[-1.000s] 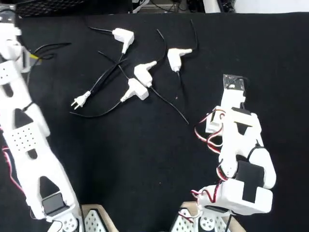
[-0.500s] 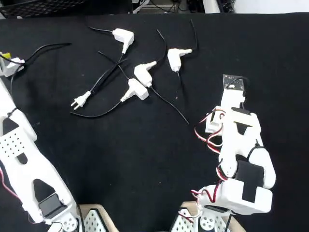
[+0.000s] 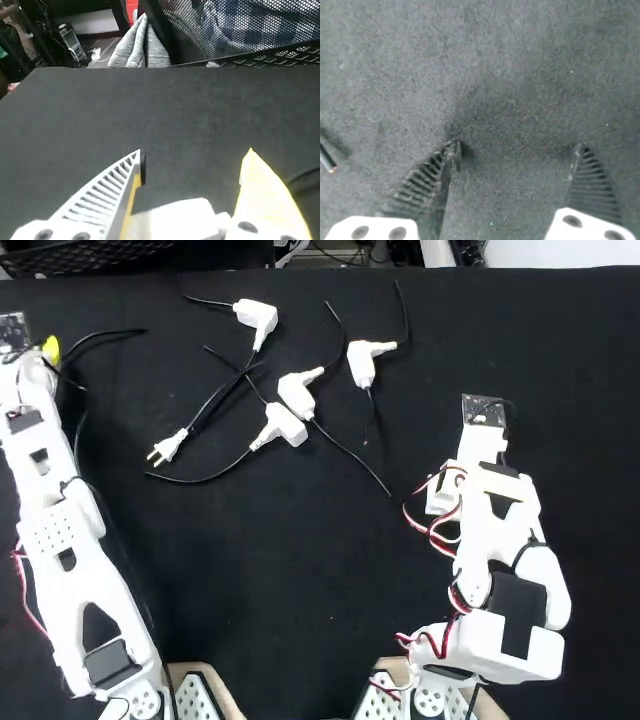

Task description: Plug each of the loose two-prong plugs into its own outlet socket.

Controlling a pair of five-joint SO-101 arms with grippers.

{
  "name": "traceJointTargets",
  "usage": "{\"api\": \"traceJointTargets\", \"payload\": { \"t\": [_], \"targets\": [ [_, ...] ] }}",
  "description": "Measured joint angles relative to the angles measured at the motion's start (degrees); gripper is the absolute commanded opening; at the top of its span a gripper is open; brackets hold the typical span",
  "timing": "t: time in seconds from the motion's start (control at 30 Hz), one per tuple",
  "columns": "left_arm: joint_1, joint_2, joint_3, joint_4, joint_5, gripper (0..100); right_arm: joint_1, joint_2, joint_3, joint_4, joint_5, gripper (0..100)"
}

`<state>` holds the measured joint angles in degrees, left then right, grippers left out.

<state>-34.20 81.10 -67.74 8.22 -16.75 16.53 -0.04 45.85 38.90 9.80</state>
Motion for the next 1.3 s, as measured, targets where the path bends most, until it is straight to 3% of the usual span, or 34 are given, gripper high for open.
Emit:
{"api": "traceJointTargets", "payload": {
  "t": [0.2,0.33,0.67,0.9,1.13,1.3],
  "targets": [
    [-0.09,2.2,-0.18,1.23,-0.09,31,0.0,0.0,0.0,0.0,0.0,34.2],
    [-0.09,1.32,-1.14,8.09,0.0,31,0.0,0.0,0.0,0.0,0.0,34.2],
    [0.88,-5.45,-3.87,39.65,0.35,31,0.0,0.0,0.0,0.0,0.0,34.2],
    [0.88,-6.07,-13.54,62.68,0.18,31,0.0,0.0,0.0,0.0,0.0,34.2],
    [4.4,-6.07,-24.18,86.24,-10.2,31,0.0,0.0,0.0,0.0,0.0,34.2],
    [4.84,-6.07,-24.7,91.6,-12.4,31,0.0,0.0,0.0,0.0,0.0,34.2]
  ]
}}
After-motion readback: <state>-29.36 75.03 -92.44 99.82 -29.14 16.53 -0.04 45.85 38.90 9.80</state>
